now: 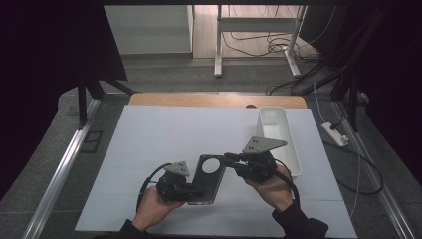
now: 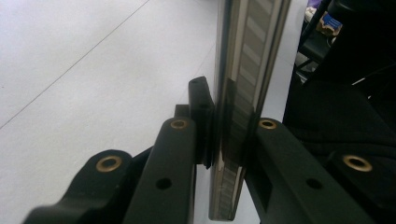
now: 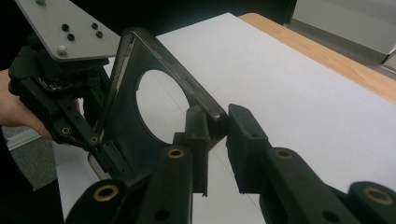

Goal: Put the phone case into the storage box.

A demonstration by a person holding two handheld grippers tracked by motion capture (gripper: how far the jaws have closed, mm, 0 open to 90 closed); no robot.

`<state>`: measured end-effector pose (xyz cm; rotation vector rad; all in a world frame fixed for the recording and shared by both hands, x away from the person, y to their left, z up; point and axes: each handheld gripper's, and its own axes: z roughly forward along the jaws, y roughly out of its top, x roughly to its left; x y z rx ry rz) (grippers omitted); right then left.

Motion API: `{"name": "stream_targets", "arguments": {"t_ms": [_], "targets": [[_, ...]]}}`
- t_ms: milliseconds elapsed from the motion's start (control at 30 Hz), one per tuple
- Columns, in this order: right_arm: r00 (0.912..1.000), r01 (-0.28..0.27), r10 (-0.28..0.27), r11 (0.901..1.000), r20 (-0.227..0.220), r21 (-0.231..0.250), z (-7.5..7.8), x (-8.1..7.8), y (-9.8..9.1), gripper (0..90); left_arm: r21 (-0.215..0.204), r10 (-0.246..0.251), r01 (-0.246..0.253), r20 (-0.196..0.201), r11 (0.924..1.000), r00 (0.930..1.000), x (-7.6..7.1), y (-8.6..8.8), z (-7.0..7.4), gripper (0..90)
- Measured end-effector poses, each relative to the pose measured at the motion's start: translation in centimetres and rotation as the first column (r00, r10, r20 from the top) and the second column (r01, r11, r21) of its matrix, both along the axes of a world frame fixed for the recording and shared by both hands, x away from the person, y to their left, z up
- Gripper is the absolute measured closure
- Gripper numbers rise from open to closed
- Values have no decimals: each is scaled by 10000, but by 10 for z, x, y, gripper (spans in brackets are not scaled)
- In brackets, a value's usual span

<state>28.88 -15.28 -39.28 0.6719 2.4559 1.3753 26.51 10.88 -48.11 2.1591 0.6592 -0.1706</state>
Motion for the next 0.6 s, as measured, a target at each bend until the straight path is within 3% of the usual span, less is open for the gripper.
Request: {"name": "stream_targets", "arguments": {"t_ms": [267, 433, 600], "targets": [[9995, 114, -109, 9998, -280, 187, 1, 0, -1, 788, -110, -104, 106, 234, 9999, 9997, 0, -1, -2, 836], [9993, 203, -195, 9995, -303, 262, 2, 0, -2, 790, -131, -140, 145, 369, 9998, 9992, -1, -3, -2, 785], [9992, 237, -225, 9991, -345, 338, 3, 0, -3, 791, -131, -124, 131, 528, 9998, 9985, -2, -4, -2, 671]]}}
